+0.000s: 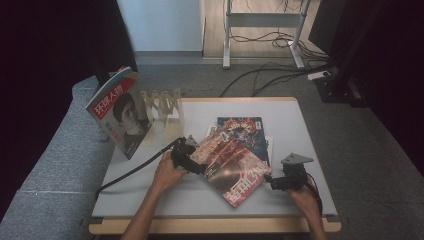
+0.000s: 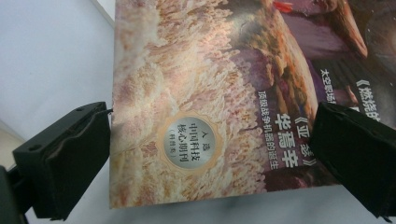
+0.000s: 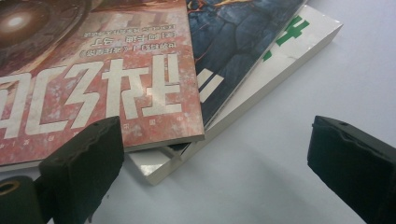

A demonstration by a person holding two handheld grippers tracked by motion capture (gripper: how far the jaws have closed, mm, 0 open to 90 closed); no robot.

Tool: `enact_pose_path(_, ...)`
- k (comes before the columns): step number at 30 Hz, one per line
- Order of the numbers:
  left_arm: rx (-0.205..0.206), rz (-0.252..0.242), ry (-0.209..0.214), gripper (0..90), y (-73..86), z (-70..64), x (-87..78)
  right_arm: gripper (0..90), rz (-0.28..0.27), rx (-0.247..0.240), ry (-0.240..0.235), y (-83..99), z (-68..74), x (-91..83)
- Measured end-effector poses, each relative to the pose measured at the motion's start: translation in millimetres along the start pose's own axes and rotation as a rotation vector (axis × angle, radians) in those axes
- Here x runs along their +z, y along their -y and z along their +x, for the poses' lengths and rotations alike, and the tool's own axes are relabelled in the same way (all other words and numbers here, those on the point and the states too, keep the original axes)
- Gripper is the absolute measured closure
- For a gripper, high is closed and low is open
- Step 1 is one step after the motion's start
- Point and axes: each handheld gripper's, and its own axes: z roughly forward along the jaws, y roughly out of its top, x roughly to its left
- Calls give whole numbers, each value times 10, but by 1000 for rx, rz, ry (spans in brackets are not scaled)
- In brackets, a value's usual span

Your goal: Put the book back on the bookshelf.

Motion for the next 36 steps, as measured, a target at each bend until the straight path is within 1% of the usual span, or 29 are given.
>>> enact_pose_path(2, -11, 0, 17, 0, 28, 13, -8, 34, 0, 0, 7, -12, -6, 7)
enact_pose_path(3, -29, -3, 33, 0, 55, 21, -10, 34, -1, 0, 10, -18, -12, 10)
enact_pose_path(4, -40, -6, 43, 0, 75, 27, -14, 34, -2, 3, 12, -27, -19, 17)
enact_pose_path(5, -40, -2, 48, 0, 88, 28, -22, 32, -1, 3, 13, -36, -25, 23)
enact_pose_path(8, -27, 11, 34, 0, 113, -7, -48, 26, 1, 6, 20, -61, -40, 41)
enact_pose_path(11, -24, 27, 41, 0, 142, -25, -76, 24, 4, 10, 23, -88, -57, 57)
enact_pose_path(14, -23, 42, 52, 0, 182, -43, -108, 25, 4, 13, 37, -122, -71, 79)
enact_pose_path(17, -24, 44, 66, 0, 220, -55, -131, 25, 11, 17, 45, -155, -94, 107)
enact_pose_path(19, -15, 55, 69, 0, 247, -80, -138, 27, 14, 23, 48, -175, -117, 130)
enact_pose_path(22, 4, 66, 61, 0, 279, -129, -147, 27, 21, 33, 51, -207, -156, 168)
enact_pose_path(25, 10, 63, 75, 0, 317, -144, -160, 26, 26, 39, 53, -240, -190, 204)
enact_pose_path(30, 18, 57, 79, 0, 381, -205, -193, 26, 28, 61, 53, -282, -246, 262)
enact_pose_path(36, 11, 46, 110, 0, 456, -258, -246, 36, 27, 80, 63, -335, -289, 329)
